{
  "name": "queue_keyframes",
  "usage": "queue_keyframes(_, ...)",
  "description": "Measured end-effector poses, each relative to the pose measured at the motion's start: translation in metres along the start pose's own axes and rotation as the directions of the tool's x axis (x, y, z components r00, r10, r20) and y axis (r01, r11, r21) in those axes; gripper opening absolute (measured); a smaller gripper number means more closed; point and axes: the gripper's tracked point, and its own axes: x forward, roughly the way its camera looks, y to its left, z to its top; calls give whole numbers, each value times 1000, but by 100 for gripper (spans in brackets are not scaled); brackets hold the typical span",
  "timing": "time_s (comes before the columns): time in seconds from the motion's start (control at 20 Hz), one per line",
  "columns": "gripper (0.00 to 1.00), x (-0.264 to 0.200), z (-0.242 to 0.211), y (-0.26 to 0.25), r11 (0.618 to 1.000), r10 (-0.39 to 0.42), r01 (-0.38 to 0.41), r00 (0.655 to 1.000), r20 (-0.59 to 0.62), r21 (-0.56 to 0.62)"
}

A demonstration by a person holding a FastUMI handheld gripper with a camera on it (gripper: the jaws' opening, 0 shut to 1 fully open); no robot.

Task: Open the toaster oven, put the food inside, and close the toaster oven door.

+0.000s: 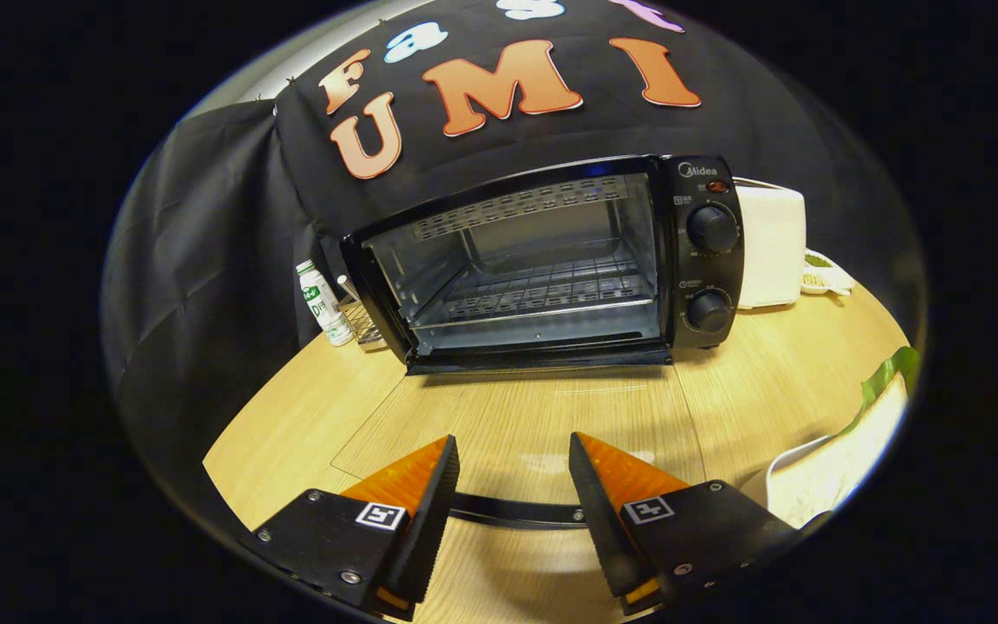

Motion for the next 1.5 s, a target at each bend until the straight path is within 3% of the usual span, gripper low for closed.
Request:
queue_keyframes(0.2, 76, -21, 16, -9, 1000, -1, 1, 1000, -5, 13)
queue_keyframes(0.35, 82, -48, 35, -20, 999, -21, 22, 1000, 18, -26)
queue_keyframes(0.55, 95, -84, 71, -51, 993, -87, 92, 994, 65, -77)
queue_keyframes(0.9, 95, -136, 112, -122, 979, -196, 202, 973, 121, -38)
queue_keyframes(1.25, 96, -145, 78, -186, 952, -306, 306, 952, 18, -4)
queue_keyframes(1.5, 96, -138, 41, -197, 960, -280, 281, 957, -77, 8)
